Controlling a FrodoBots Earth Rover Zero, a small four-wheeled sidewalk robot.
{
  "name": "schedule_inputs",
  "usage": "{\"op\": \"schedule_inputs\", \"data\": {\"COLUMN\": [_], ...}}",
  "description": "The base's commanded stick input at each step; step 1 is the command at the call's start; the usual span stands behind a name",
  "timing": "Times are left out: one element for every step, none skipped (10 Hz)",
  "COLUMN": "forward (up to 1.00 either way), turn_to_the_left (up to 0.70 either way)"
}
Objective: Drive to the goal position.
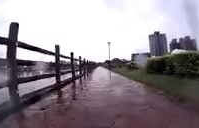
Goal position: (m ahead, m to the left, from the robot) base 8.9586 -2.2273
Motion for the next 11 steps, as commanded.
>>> {"op": "schedule_inputs", "data": {"forward": [1.00,1.00,1.00,1.00,1.00,1.00,1.00,1.00,1.00,1.00,1.00], "turn_to_the_left": [0.00,0.00,0.00,0.00,0.00,0.00,0.00,0.00,0.00,0.00,0.00]}}
